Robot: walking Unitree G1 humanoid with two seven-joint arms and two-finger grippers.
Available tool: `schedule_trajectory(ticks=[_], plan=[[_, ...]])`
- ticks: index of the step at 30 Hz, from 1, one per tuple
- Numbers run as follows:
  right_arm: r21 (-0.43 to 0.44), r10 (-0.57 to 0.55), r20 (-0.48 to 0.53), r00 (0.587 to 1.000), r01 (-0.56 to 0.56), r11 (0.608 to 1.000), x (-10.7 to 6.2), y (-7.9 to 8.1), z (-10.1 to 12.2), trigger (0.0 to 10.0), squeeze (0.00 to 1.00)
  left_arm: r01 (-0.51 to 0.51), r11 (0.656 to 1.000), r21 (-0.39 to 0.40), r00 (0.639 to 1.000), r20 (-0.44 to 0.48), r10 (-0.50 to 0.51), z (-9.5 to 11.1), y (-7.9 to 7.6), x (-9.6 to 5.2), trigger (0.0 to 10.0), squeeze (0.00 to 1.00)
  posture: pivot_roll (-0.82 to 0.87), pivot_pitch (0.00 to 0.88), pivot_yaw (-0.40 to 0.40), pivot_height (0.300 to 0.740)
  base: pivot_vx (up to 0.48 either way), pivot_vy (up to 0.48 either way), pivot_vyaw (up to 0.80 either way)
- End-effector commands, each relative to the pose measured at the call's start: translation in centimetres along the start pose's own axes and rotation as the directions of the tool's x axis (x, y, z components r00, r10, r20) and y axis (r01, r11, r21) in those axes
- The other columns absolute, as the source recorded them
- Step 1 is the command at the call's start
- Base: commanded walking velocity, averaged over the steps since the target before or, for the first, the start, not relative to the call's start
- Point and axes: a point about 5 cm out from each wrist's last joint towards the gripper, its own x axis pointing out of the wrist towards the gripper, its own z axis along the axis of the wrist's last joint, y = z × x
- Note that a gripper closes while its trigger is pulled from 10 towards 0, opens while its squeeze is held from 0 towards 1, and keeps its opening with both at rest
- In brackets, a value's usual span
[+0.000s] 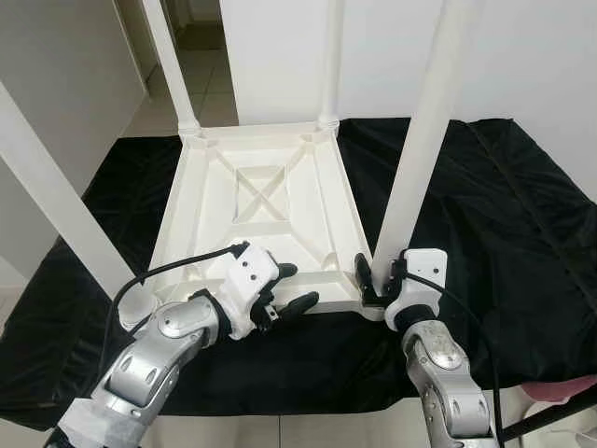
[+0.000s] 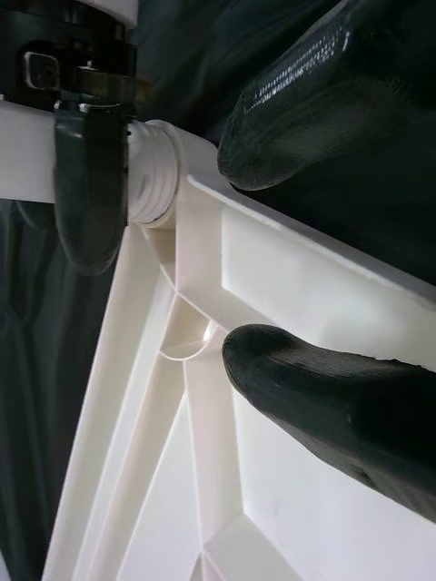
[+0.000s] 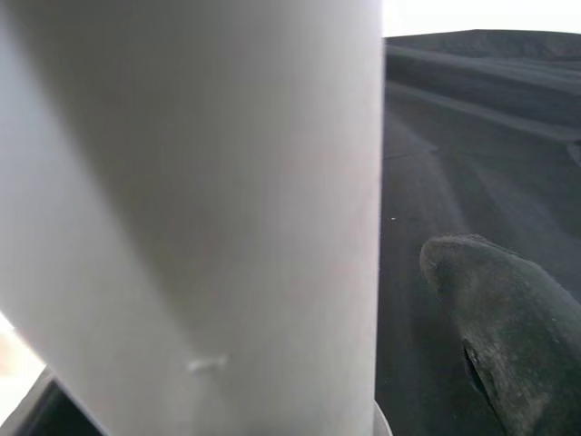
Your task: Building children table
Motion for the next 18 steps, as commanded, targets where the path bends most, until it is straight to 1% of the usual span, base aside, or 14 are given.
schedule_trajectory(ticks=[1,6,7,10,12,14,18], plan=[[0.006,0.015,0.0,1.0,-0.015,1.0,0.1,-0.16,-0.02,10.0,0.0,0.039,0.999,0.001,0.999,-0.008,-0.039,-0.35,-0.14,-0.18,10.0,0.0,-0.07,0.016,0.044,0.74,0.0,0.0,0.0],[0.015,0.069,0.018,0.997,-0.069,0.997,0.07,0.27,-0.05,10.0,0.0,0.025,1.0,-0.007,1.0,0.007,-0.025,-0.27,-0.34,-0.05,10.0,0.0,-0.07,0.003,0.043,0.74,0.0,0.0,0.0],[0.014,0.09,0.025,0.996,-0.091,0.996,-0.01,0.38,-0.11,10.0,0.0,0.008,1.0,-0.011,1.0,0.016,-0.008,-0.21,-0.33,-0.04,10.0,0.0,-0.08,0.001,0.045,0.74,0.0,0.0,0.0],[0.017,0.108,0.029,0.994,-0.109,0.994,-0.06,0.4,-0.17,10.0,0.0,-0.009,1.0,-0.026,1.0,0.027,0.01,-0.17,-0.34,0.0,10.0,0.0,-0.09,0.0,0.045,0.74,0.0,0.0,0.0],[0.014,0.145,0.039,0.989,-0.146,0.989,-0.01,0.32,-0.18,10.0,0.0,-0.041,0.998,-0.051,0.998,0.045,0.043,-0.03,-0.35,0.2,10.0,0.0,-0.1,0.008,0.053,0.74,0.0,0.0,0.0],[0.014,0.145,0.039,0.989,-0.146,0.989,-0.01,0.32,-0.18,10.0,0.0,-0.041,0.998,-0.051,0.998,0.045,0.043,-0.03,-0.35,0.2,10.0,0.0,-0.1,0.008,0.053,0.74,0.0,0.0,0.0],[-0.017,0.167,0.036,0.985,-0.167,0.986,0.01,0.1,-0.38,10.0,0.0,-0.061,0.996,-0.061,0.996,0.063,0.065,0.29,-0.37,0.61,10.0,0.0,-0.12,0.0,0.071,0.74,0.0,0.0,0.0]])
